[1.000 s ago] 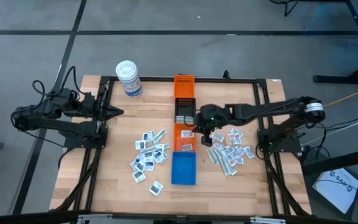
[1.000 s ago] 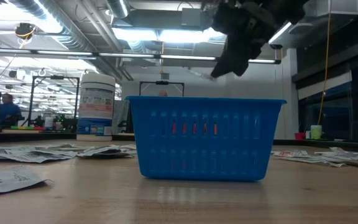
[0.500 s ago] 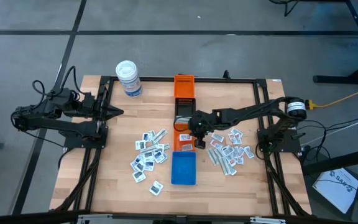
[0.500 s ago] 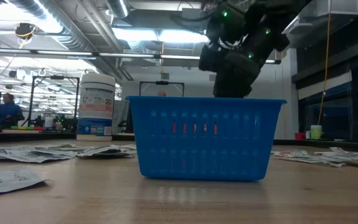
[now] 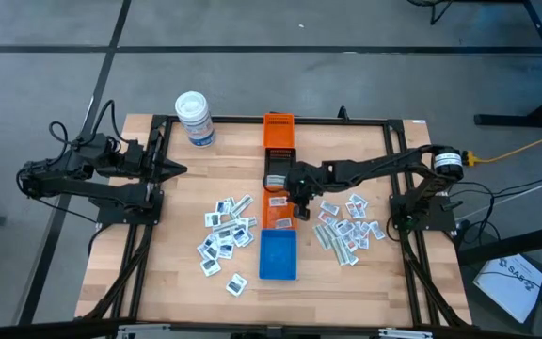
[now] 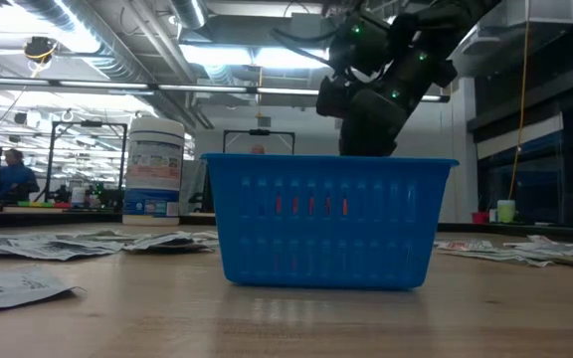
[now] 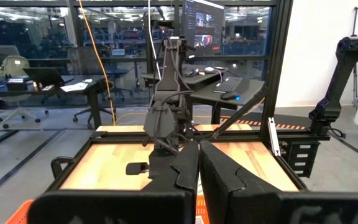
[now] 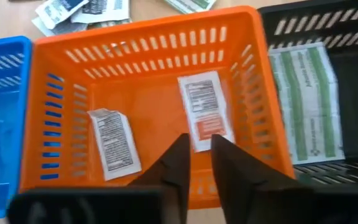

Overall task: Pick & Place First Aid Supplies
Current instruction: Put the orange ointment pack into the bottom orange bin

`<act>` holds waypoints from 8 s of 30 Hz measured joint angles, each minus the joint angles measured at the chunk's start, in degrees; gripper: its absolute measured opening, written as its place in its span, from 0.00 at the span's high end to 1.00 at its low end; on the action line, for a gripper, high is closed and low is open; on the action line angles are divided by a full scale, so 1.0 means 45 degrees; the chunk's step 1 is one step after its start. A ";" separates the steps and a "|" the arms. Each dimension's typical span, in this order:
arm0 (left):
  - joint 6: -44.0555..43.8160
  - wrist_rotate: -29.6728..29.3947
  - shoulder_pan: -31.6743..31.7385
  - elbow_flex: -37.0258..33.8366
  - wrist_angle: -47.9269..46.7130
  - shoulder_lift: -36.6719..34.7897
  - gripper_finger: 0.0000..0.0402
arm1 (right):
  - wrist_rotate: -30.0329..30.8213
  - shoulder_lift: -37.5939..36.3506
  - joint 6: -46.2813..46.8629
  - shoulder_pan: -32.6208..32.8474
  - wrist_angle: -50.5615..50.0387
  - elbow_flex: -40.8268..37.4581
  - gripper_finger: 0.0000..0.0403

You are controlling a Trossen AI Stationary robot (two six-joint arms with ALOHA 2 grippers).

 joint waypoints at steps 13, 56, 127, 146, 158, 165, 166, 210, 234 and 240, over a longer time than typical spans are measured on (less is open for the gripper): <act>0.0001 0.0003 0.0001 0.0000 0.0001 0.0001 0.97 | 0.0005 -0.0024 -0.0266 0.0044 -0.4525 0.2844 0.65; 0.0001 0.0001 0.0001 0.0000 0.0000 -0.0002 0.97 | 0.0550 -0.0024 0.9786 0.7295 -0.7309 0.3410 0.65; 0.0001 0.0003 0.0002 0.0001 0.0000 0.0003 0.97 | 0.0664 -0.2108 0.7134 0.0085 -0.7157 -0.2187 0.65; 0.0004 0.0001 0.0002 0.0004 0.0000 -0.0001 0.97 | 0.0131 -0.2108 0.7102 -0.0170 -0.4726 -0.3172 0.65; 0.0000 0.0002 0.0000 0.0000 0.0000 0.0002 0.98 | 0.0198 -0.2108 0.7092 -0.0194 -0.4562 -0.3172 0.65; 0.0002 0.0002 -0.0001 0.0000 0.0000 0.0003 0.97 | -0.0143 -0.2129 0.7577 -0.0233 -0.4234 -0.3538 0.68; 0.0001 0.0004 -0.0003 0.0000 0.0000 -0.0002 0.97 | -0.0194 -0.2150 0.7706 -0.0233 -0.4081 -0.3677 0.69; 0.0000 0.0002 -0.0002 0.0002 0.0000 0.0000 0.97 | 0.0782 -0.4862 0.7746 -0.1131 -0.3931 -0.0810 0.99; 0.0000 0.0000 -0.0001 0.0000 0.0000 0.0000 0.97 | -0.3040 -0.2139 0.2400 -0.1855 -0.2074 0.2037 0.99; 0.0000 0.0005 -0.0002 0.0003 0.0000 -0.0002 0.98 | -0.3907 -0.1523 0.2381 -0.1695 -0.2093 0.2113 0.99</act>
